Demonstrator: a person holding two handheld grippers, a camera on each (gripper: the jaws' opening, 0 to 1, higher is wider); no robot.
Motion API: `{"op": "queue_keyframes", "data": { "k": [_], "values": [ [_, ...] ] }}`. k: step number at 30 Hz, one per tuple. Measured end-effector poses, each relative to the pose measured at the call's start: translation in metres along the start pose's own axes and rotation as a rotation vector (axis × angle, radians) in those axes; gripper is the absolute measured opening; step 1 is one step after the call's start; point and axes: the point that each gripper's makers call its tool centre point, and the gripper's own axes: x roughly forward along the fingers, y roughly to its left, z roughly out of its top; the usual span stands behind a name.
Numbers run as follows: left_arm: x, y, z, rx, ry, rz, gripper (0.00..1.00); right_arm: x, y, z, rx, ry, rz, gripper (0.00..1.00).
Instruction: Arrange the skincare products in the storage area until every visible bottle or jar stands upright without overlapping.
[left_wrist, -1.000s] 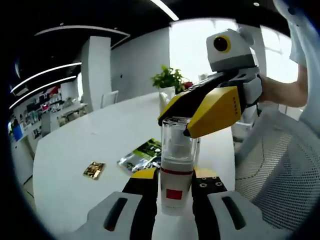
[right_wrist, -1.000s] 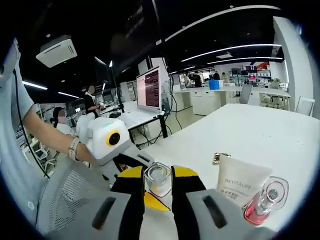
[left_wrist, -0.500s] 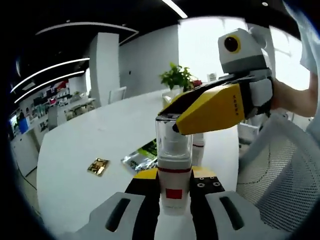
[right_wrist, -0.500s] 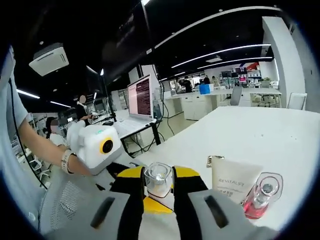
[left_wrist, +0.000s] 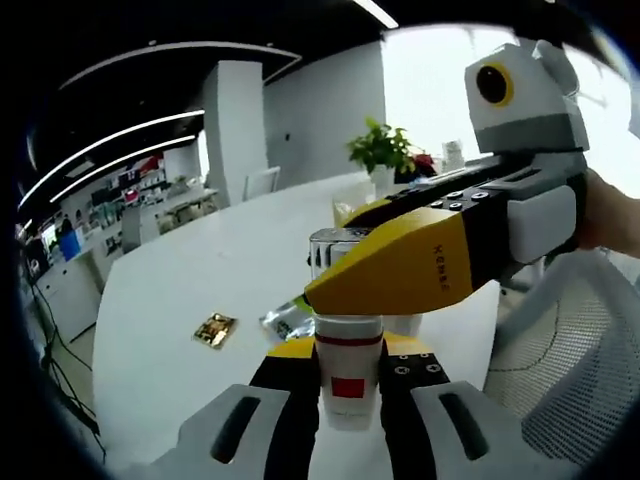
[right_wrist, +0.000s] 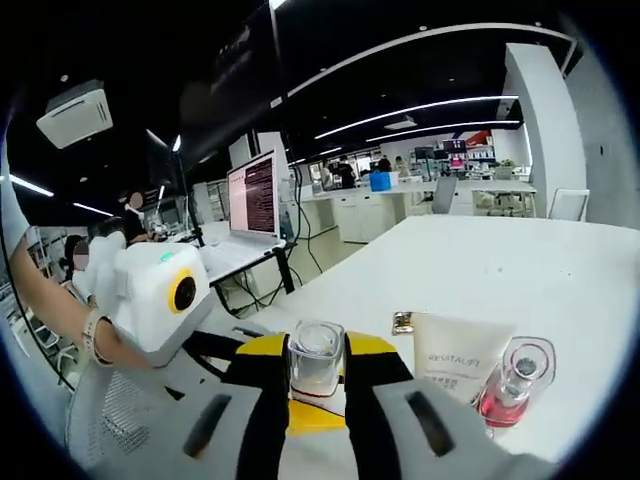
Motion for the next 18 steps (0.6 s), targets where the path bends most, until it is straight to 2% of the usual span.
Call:
{"op": "queue_keyframes", "data": {
  "k": [2, 4, 7, 10, 12, 13, 15, 17, 18],
  "values": [
    [-0.001, -0.009, -0.001, -0.014, 0.009, -0.065, 0.19, -0.001, 0.002, -0.001, -0.015, 0.013, 0.037, 0.18],
    [-0.003, -0.009, 0.001, -0.011, -0.014, -0.092, 0.19, -0.003, 0.003, 0.000, -0.024, 0.008, 0.080, 0.18],
    [-0.006, -0.014, 0.001, -0.027, -0.022, -0.172, 0.20, -0.005, 0.009, 0.000, -0.076, 0.005, 0.151, 0.18],
    [-0.011, -0.021, 0.001, 0.006, -0.025, -0.259, 0.22, -0.011, 0.023, -0.001, -0.184, 0.008, 0.285, 0.18],
    [-0.015, -0.030, 0.000, 0.030, -0.019, -0.331, 0.22, -0.015, 0.030, -0.004, -0.199, 0.029, 0.352, 0.18],
    [-0.016, -0.032, 0.000, 0.032, -0.020, -0.349, 0.23, -0.017, 0.033, -0.004, -0.238, 0.026, 0.390, 0.18],
    [-0.018, -0.039, -0.001, 0.053, -0.019, -0.403, 0.23, -0.021, 0.037, -0.008, -0.247, 0.038, 0.435, 0.18],
    [-0.020, -0.046, -0.003, 0.071, -0.010, -0.452, 0.23, -0.026, 0.045, -0.011, -0.308, 0.036, 0.508, 0.18],
    [-0.021, -0.048, -0.004, 0.067, -0.004, -0.462, 0.23, -0.027, 0.045, -0.013, -0.295, 0.051, 0.507, 0.18]
  ]
}}
